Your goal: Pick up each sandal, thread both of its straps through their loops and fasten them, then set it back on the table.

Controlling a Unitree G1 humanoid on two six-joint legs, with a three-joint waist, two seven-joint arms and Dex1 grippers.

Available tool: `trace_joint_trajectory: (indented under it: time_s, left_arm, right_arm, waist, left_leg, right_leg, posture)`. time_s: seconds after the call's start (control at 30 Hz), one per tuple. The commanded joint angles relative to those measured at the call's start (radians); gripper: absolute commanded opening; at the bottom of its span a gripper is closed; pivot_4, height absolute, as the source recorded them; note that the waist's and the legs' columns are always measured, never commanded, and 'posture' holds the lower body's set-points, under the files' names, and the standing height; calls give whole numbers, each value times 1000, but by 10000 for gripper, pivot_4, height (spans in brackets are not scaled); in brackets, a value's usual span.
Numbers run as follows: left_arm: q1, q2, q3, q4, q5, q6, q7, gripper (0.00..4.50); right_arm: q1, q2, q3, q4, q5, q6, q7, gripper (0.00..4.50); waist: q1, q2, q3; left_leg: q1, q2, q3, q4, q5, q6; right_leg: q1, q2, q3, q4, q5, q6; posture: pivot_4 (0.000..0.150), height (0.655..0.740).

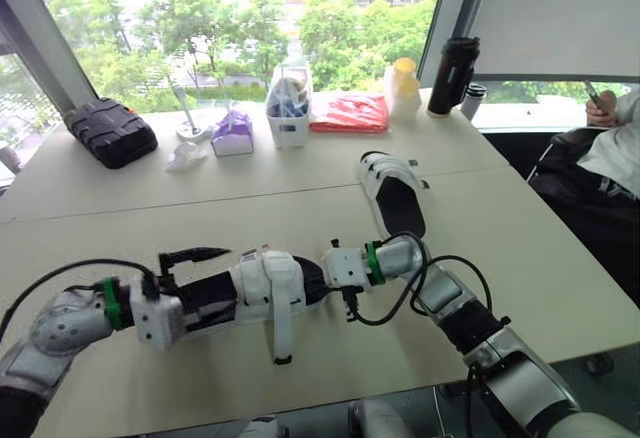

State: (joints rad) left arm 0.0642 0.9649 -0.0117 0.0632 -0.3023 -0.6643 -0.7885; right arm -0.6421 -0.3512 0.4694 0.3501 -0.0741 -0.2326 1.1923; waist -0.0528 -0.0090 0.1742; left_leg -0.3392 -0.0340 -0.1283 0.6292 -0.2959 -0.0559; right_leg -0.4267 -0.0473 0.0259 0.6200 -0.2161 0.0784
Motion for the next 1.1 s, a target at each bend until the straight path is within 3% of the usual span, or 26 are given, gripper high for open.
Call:
trace_joint_trajectory:
  time_s: [0.03, 0.1, 0.23, 0.53, 0.67, 0.93, 1.03, 1.1]
  left_arm:
    - [164, 82, 41, -251, -443, 520, -57, 44044]
    - [244, 102, 70, -359, -636, 726, -72, 44044]
    - [317, 100, 67, -456, -757, 969, -105, 44044]
    - [220, -124, -41, -506, -650, 1134, -7, 44044]
    - [168, -222, -83, -456, -542, 1134, 28, 44044]
    - [94, -347, -105, -416, -467, 1175, 36, 44044]
    - [84, -371, -106, -415, -457, 1197, 27, 35830]
    - [81, -383, -105, -416, -448, 1206, 23, 25616]
  right_arm:
    - [18, 5, 46, 12, -25, 1, 26, 0]
    - [21, 5, 48, 9, -25, 2, 27, 0]
    - [28, 4, 50, -5, -21, 12, 32, 0]
    - [51, -9, 49, -64, -14, 50, 35, 0]
    - [59, -17, 47, -84, -14, 64, 37, 0]
    - [71, -28, 49, -113, -12, 84, 36, 0]
    - [68, -26, 48, -113, -11, 91, 34, 0]
    - [68, -27, 48, -112, -12, 92, 33, 0]
  waist:
    - [-7, -1, 1]
    - [-11, 1, 2]
    - [-11, 0, 2]
    - [-4, -1, 1]
    - [1, 0, 1]
    - [14, 1, 0]
    - [19, 1, -1]
    - [16, 1, -1]
  left_leg:
    - [0, 0, 0, 0, 0, 1]
    - [0, 1, 0, 0, -1, 2]
    - [0, 0, 0, 1, -1, 2]
    - [0, 0, 0, 1, -1, 1]
    - [0, 0, 0, 1, -1, 1]
    - [1, -1, 0, 2, -1, 1]
    - [1, -2, 0, 4, -1, 1]
    - [1, -2, 0, 4, -1, 1]
  right_leg:
    - [0, 0, 0, 0, 0, 0]
    - [0, 0, 0, 0, 0, 0]
    - [1, 1, -1, 0, -4, 2]
    - [1, 1, 0, 0, -3, -4]
    - [1, 1, 0, 0, -2, -4]
    - [2, 0, 0, -1, -3, -5]
    - [4, -1, 0, -1, -3, -5]
    - [4, -1, 0, -1, -4, -5]
  posture:
    - [1500, 7400]
    - [1500, 7400]
    - [1500, 7400]
    - [1500, 7400]
    - [1500, 7400]
    - [1500, 7400]
    - [1500, 7400]
    - [1500, 7400]
